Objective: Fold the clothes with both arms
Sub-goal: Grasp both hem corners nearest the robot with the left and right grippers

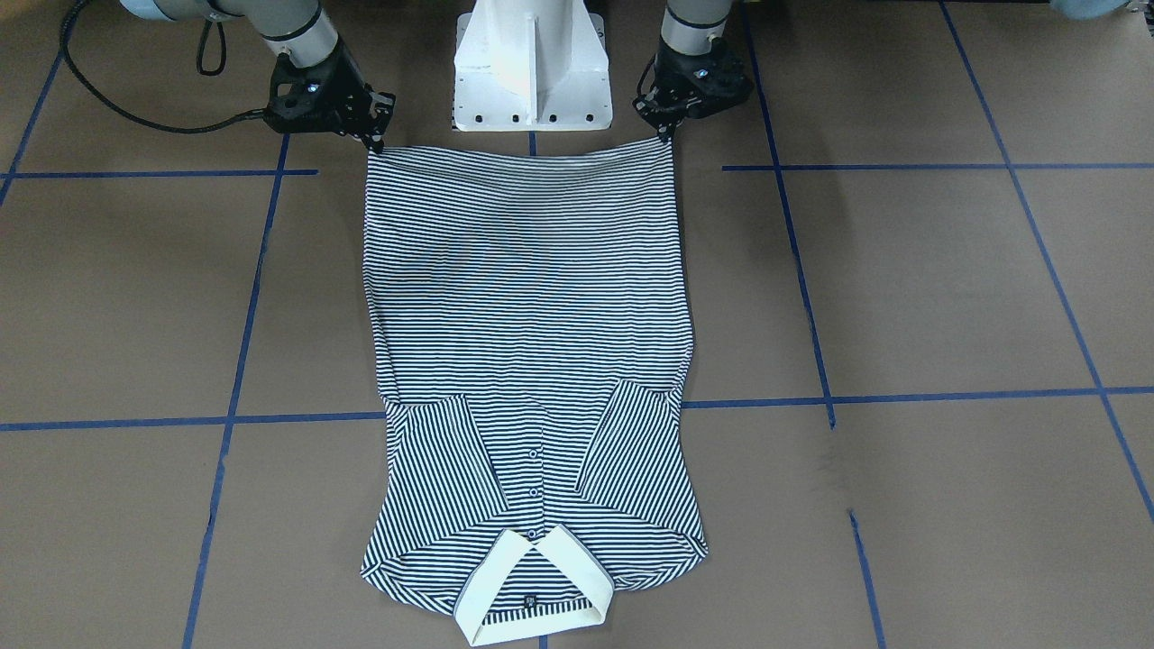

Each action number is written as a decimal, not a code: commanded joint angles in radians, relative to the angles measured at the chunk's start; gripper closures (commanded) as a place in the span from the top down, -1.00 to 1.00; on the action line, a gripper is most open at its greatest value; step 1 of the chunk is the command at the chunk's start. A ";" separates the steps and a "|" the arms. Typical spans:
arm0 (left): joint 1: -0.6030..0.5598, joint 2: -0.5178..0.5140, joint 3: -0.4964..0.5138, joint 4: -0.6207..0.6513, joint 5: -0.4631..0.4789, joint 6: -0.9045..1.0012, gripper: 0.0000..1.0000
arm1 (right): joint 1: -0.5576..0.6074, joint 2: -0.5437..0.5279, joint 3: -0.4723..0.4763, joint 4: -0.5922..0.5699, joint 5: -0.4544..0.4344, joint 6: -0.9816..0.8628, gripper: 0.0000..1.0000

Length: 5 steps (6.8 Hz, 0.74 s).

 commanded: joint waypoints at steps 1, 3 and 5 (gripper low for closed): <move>0.069 0.053 -0.115 0.001 -0.027 0.025 -1.00 | -0.005 -0.041 0.053 -0.001 0.144 0.000 -1.00; 0.083 0.041 -0.141 0.001 -0.040 0.025 -1.00 | -0.011 -0.034 0.062 -0.001 0.226 0.000 -1.00; 0.064 0.012 -0.134 0.002 -0.035 0.044 -1.00 | 0.087 0.020 0.038 -0.002 0.184 -0.045 -1.00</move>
